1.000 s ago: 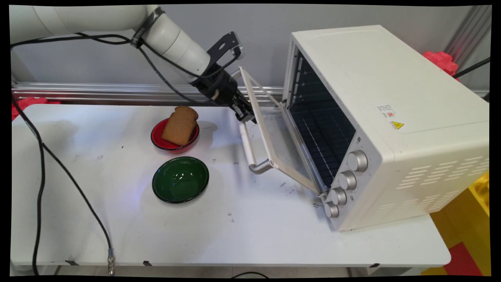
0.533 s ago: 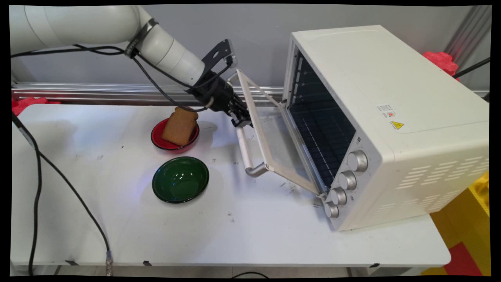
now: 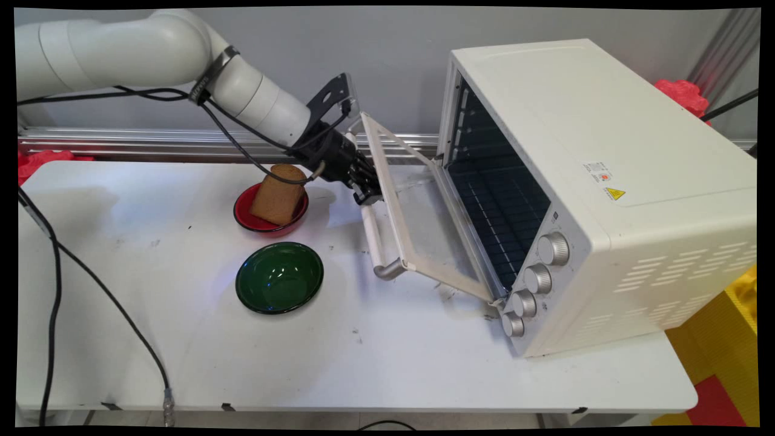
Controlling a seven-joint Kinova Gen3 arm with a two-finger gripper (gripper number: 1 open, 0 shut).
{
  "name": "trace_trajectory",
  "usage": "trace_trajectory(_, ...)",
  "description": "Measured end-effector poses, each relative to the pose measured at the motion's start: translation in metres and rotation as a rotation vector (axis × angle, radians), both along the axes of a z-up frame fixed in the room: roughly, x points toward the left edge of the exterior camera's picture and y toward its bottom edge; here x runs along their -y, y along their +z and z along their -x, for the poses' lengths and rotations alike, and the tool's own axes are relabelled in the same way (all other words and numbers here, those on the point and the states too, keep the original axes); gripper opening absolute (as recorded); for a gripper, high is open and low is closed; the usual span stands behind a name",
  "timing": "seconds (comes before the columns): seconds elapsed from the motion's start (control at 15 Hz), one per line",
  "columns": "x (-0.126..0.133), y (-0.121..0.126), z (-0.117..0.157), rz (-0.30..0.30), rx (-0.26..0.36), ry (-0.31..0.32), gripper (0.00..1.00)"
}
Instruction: Open the oven
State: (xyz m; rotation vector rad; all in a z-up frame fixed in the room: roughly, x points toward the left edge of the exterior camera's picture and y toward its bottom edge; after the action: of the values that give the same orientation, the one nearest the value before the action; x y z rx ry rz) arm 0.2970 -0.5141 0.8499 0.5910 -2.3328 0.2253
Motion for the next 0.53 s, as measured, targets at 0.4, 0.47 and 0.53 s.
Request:
trace_trajectory(0.4, -0.001, -0.014, -0.013, 0.012, -0.007, -0.005, 0.0)
trace_trajectory(0.47, -0.002, -0.017, -0.016, 0.014, -0.009, -0.008, 0.0)
trace_trajectory(0.53, -0.002, -0.019, -0.018, 0.015, -0.01, -0.01, 0.0)
